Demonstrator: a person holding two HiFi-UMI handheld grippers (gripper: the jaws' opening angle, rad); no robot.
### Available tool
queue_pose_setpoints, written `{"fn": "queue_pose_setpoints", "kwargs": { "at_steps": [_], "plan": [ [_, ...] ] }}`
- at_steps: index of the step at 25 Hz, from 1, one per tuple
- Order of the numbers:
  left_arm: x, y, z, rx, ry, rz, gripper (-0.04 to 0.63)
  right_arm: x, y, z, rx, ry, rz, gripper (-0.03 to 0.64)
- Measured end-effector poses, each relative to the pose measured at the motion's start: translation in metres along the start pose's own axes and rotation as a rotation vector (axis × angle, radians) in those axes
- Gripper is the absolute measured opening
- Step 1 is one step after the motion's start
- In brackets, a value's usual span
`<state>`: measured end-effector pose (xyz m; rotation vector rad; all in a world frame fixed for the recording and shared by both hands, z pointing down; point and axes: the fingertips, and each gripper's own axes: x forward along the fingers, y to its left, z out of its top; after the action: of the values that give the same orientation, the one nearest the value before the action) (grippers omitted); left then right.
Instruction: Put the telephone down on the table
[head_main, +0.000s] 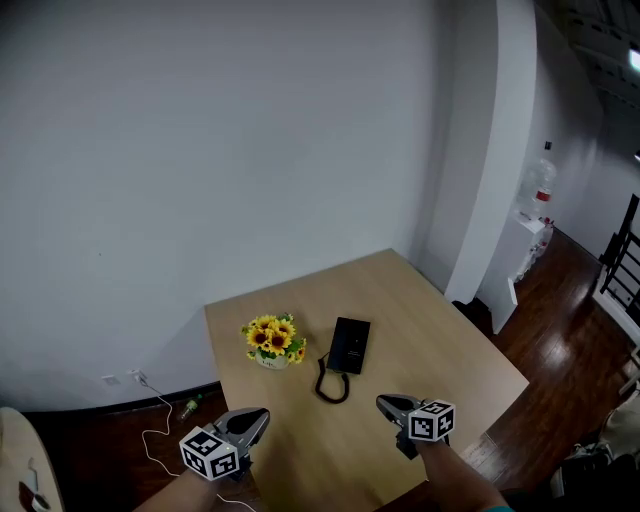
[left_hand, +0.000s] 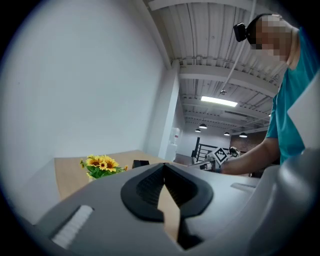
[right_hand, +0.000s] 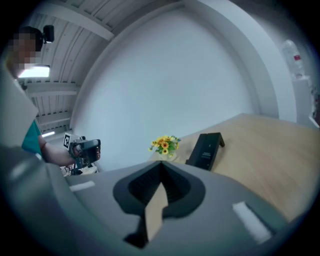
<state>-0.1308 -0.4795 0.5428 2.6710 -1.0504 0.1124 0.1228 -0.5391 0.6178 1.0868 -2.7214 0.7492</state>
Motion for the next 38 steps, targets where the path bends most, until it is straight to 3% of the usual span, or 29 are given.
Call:
{"fn": "queue_pose_setpoints", "kwargs": {
  "at_steps": [5,10,15,21,27,31,35,38],
  "plan": [
    [-0.060,-0.022,0.006,0.055,-0.011,-0.083,0.003,-0.026,0.063,-0.001,-0.012,-0.045,-0.078,0.002],
    [-0.113,-0.042,0.008,0.058,-0.028,-0.139,0.003,-0.052,0.132,-0.007,-0.039,-0.044,-0.118,0.002],
    [-0.157,-0.071,0.009,0.067,-0.050,-0.138,0.003,-0.082,0.186,-0.024,-0.097,-0.003,-0.106,0.002],
    [-0.197,-0.115,-0.004,0.066,-0.064,-0.093,0.003,-0.133,0.219,-0.044,-0.124,-0.008,-0.074,0.000],
    [-0.207,-0.199,-0.033,0.057,-0.067,-0.030,0.003,-0.216,0.242,-0.071,-0.199,0.002,-0.022,0.002],
    [-0.208,-0.278,-0.047,0.001,-0.090,-0.028,0.003,-0.272,0.262,-0.092,-0.220,0.006,0.040,0.002],
    [-0.218,-0.353,-0.058,0.065,-0.064,-0.065,0.004,-0.318,0.276,-0.116,-0.214,0.006,0.076,0.002],
    [-0.237,-0.378,-0.058,0.081,-0.069,-0.041,0.003,-0.338,0.289,-0.134,-0.193,0.007,0.099,0.002]
  ]
}}
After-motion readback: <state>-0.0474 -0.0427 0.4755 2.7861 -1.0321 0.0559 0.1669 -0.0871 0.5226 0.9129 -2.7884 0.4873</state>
